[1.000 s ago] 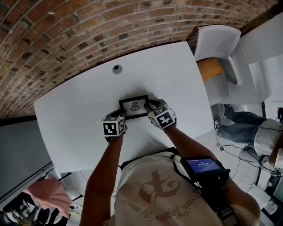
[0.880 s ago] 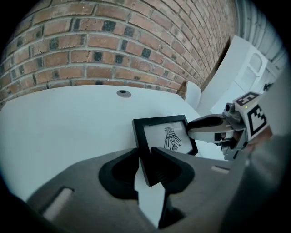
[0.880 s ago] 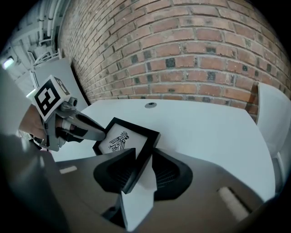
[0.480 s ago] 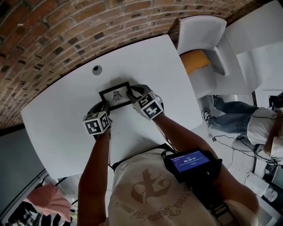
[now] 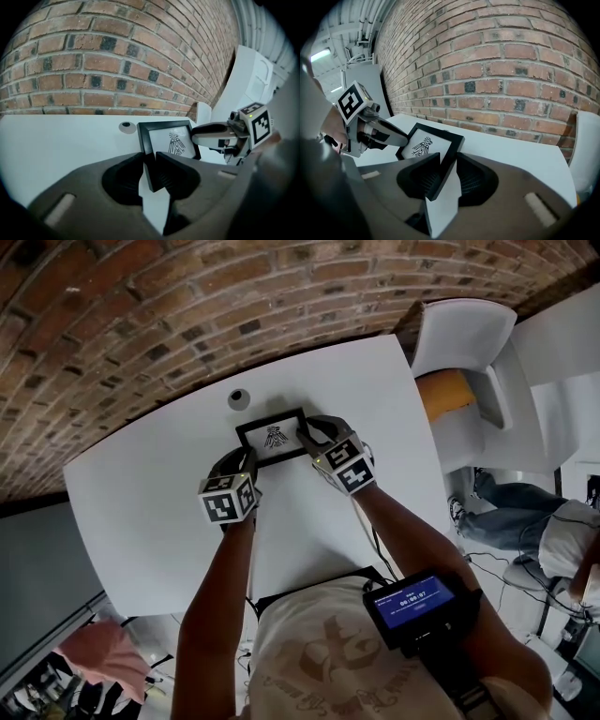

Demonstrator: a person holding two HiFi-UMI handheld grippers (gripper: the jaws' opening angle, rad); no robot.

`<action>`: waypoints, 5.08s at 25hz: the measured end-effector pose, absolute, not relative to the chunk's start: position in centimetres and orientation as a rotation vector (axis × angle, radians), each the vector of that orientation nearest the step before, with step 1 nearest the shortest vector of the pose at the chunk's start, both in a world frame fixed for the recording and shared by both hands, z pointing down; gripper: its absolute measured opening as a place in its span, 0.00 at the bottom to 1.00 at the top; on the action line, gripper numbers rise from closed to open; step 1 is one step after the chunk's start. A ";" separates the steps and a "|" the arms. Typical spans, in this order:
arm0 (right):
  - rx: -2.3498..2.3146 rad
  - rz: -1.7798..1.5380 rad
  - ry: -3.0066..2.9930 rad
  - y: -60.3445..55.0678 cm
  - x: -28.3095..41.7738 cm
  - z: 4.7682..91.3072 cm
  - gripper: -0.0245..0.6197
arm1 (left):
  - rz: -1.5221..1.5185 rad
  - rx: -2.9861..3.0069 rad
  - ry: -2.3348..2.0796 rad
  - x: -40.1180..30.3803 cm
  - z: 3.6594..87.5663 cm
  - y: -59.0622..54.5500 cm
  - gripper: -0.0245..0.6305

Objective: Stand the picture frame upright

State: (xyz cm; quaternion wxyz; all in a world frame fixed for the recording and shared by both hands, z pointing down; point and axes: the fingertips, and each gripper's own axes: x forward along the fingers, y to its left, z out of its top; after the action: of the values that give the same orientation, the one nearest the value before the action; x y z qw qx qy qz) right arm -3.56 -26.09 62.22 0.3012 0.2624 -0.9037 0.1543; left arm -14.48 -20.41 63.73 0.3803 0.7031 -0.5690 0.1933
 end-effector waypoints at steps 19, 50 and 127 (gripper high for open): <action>0.766 0.258 -2.473 -36.4 -5.0 62.2 0.20 | 0.484 1.879 -1.489 -15.7 64.4 -30.1 0.17; 0.906 0.229 -2.559 -45.1 -7.0 62.2 0.18 | 0.572 1.948 -1.663 -18.5 64.2 -39.7 0.15; 1.058 0.309 -2.642 -12.5 4.3 48.9 0.05 | 0.144 2.177 -1.475 -14.6 51.0 -4.3 0.04</action>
State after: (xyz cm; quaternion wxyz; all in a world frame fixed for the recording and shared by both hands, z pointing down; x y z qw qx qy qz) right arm 4.25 -12.54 48.88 0.1391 0.3661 -0.9139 0.1068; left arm -14.57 -4.30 50.96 0.2514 0.8000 -0.5422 0.0529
